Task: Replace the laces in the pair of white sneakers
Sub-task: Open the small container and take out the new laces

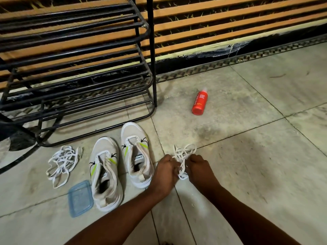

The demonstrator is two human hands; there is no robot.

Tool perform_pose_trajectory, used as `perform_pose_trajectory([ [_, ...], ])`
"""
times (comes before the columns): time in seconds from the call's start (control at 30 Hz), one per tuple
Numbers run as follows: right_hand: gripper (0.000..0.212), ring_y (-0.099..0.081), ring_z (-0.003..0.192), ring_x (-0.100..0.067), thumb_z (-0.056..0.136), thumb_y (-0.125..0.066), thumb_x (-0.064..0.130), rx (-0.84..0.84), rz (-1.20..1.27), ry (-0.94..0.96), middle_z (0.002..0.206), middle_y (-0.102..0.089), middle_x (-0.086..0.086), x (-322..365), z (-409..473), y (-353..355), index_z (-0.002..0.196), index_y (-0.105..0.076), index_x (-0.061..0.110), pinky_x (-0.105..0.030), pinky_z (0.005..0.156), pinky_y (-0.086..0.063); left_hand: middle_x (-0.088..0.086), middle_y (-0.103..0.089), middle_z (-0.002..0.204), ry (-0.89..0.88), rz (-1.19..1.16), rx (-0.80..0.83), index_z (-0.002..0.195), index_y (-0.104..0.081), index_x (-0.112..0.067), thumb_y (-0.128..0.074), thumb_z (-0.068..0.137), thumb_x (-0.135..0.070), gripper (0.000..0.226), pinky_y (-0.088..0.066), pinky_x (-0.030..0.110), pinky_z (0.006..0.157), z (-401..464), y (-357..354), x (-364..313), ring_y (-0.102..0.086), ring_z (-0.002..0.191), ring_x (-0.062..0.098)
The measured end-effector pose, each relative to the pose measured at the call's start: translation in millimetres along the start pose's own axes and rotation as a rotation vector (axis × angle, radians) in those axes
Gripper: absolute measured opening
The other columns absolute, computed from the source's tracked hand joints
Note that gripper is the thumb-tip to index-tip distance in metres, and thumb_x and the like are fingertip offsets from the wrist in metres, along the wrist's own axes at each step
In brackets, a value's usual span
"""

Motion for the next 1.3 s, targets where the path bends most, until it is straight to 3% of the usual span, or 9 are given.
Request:
perform_pose_trajectory([
  [0.1, 0.009, -0.063, 0.078, -0.033, 0.075, -0.076, 0.006, 0.02, -0.017, -0.119, 0.084, -0.063, -0.007, 5.6, 12.4, -1.8, 0.082, -0.072, 0.011, -0.035, 0.061, -0.044, 0.0, -0.056, 0.086, 0.102, -0.08, -0.032, 0.096, -0.079, -0.02, -0.05, 0.092, -0.017, 0.03, -0.038, 0.023, 0.07, 12.2, 12.8, 9.0, -0.056, 0.076, 0.014],
  [0.27, 0.022, -0.058, 0.103, -0.03, 0.092, -0.051, 0.003, 0.099, -0.064, -0.111, 0.11, -0.058, -0.008, 15.4, 31.4, -0.7, 0.106, -0.066, 0.01, -0.037, 0.08, -0.045, 0.004, -0.065, 0.108, 0.165, -0.087, -0.023, 0.107, -0.074, -0.012, -0.052, 0.093, -0.015, 0.026, -0.045, 0.023, 0.085, 10.7, 17.8, 9.1, -0.063, 0.097, 0.019],
  [0.5, 0.025, -0.065, 0.078, -0.027, 0.077, -0.064, -0.01, -0.051, 0.155, -0.004, 0.103, -0.06, -0.006, -1.9, 16.9, 7.3, 0.093, -0.069, 0.008, -0.043, 0.065, -0.057, -0.001, -0.056, 0.103, 0.05, -0.039, 0.008, 0.097, -0.075, -0.014, -0.056, 0.088, -0.006, 0.022, -0.049, 0.023, 0.085, 8.6, 0.6, 15.4, -0.059, 0.093, 0.016],
  [0.6, 0.017, -0.063, 0.085, -0.027, 0.078, -0.07, -0.003, -0.194, 0.179, -0.038, 0.106, -0.059, -0.006, -12.5, 10.2, 20.9, 0.09, -0.072, 0.008, -0.043, 0.066, -0.056, 0.001, -0.055, 0.103, 0.048, 0.01, 0.03, 0.097, -0.072, -0.013, -0.044, 0.086, -0.016, 0.031, -0.056, 0.039, 0.081, 13.1, -2.3, 14.3, -0.059, 0.094, 0.022],
  [0.7, 0.022, -0.062, 0.09, -0.029, 0.081, -0.07, 0.005, -0.243, 0.191, -0.035, 0.103, -0.059, -0.004, -19.1, 10.6, 25.4, 0.102, -0.073, 0.011, -0.045, 0.067, -0.054, 0.003, -0.056, 0.109, 0.042, 0.004, 0.049, 0.11, -0.07, -0.012, -0.029, 0.085, -0.03, 0.052, -0.054, 0.039, 0.087, 11.8, 0.8, 11.0, -0.059, 0.101, 0.022],
  [0.9, 0.027, -0.06, 0.094, -0.025, 0.079, -0.062, 0.015, -0.141, 0.01, 0.098, 0.103, -0.065, 0.009, -5.4, 12.9, 18.1, 0.098, -0.075, 0.027, -0.034, 0.071, -0.037, 0.003, -0.058, 0.124, 0.002, 0.003, 0.056, 0.125, -0.066, -0.007, -0.053, 0.084, -0.043, 0.056, -0.048, 0.032, 0.103, -3.9, 3.5, 6.7, -0.055, 0.119, 0.021],
  [1.03, 0.024, -0.055, 0.097, -0.023, 0.074, -0.068, 0.014, -0.073, -0.075, 0.089, 0.099, -0.063, 0.012, -0.4, 18.7, 9.2, 0.089, -0.074, 0.032, -0.038, 0.072, -0.037, 0.004, -0.057, 0.127, -0.044, 0.038, 0.018, 0.126, -0.066, -0.008, -0.061, 0.088, -0.026, 0.042, -0.043, 0.03, 0.107, -9.2, 1.9, 8.2, -0.052, 0.121, 0.022],
  [1.17, 0.03, -0.057, 0.096, -0.025, 0.067, -0.073, 0.007, -0.026, -0.131, 0.104, 0.098, -0.062, 0.008, 3.7, 23.4, 6.0, 0.086, -0.074, 0.031, -0.038, 0.072, -0.034, 0.003, -0.059, 0.12, -0.092, 0.059, 0.008, 0.116, -0.069, -0.01, -0.051, 0.095, -0.015, 0.028, -0.044, 0.026, 0.099, -6.4, 3.4, 9.4, -0.054, 0.111, 0.02],
  [1.3, 0.021, -0.054, 0.098, -0.026, 0.073, -0.08, 0.014, -0.132, 0.019, -0.033, 0.107, -0.056, 0.001, -5.0, 21.9, 17.7, 0.09, -0.071, 0.024, -0.039, 0.078, -0.036, 0.0, -0.064, 0.111, -0.079, 0.11, 0.041, 0.104, -0.074, -0.012, -0.052, 0.073, 0.003, 0.041, -0.054, 0.036, 0.083, 2.3, 1.4, 15.5, -0.058, 0.102, 0.024],
])
Point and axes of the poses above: each hand's wrist, its own z-axis towards the middle knuckle, its own y-axis out of the back of the hand, x = y × z, the point moved 8 cm from there along z, towards the middle knuckle
